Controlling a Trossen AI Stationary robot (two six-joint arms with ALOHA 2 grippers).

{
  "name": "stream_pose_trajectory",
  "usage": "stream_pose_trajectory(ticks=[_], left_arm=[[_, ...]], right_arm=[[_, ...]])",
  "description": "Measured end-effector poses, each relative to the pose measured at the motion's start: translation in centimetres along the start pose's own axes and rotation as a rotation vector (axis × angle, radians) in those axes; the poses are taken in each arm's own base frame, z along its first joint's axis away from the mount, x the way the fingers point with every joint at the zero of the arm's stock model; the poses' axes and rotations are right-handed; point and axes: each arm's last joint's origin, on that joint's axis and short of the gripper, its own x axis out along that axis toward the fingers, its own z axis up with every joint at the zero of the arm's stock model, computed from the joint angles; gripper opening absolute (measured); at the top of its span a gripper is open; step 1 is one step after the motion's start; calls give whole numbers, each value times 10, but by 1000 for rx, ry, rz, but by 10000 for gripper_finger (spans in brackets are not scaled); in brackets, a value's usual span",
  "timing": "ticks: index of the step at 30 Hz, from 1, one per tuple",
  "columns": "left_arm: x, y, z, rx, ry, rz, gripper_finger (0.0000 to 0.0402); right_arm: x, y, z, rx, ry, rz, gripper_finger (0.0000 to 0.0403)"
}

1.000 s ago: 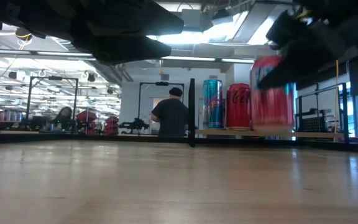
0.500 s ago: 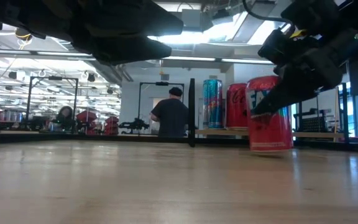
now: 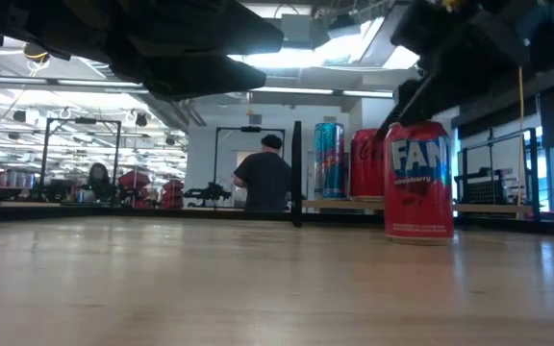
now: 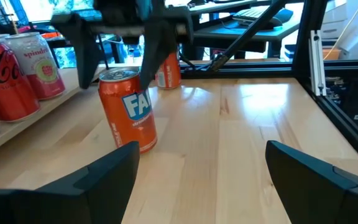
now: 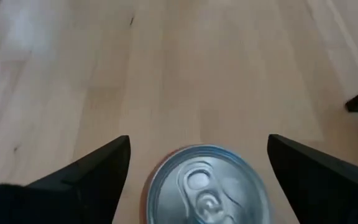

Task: Place canned beverage on shelf
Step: Put the bottom red soda can on the shelf

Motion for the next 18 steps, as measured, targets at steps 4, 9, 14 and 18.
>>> stream_pose_trajectory(ticks=[4, 9, 14, 18], left_arm=[[0, 0, 0, -2, 0, -1, 331], [0, 0, 0, -2, 0, -2, 331], [0, 0, 0, -1, 1, -2, 331], [0, 0, 0, -1, 1, -2, 331]], right_arm=[[-15, 0, 23, 42, 123, -54, 363], [-11, 2, 34, 166, 237, -74, 364], [6, 7, 31, 182, 309, -78, 364], [18, 8, 21, 160, 398, -85, 364]])
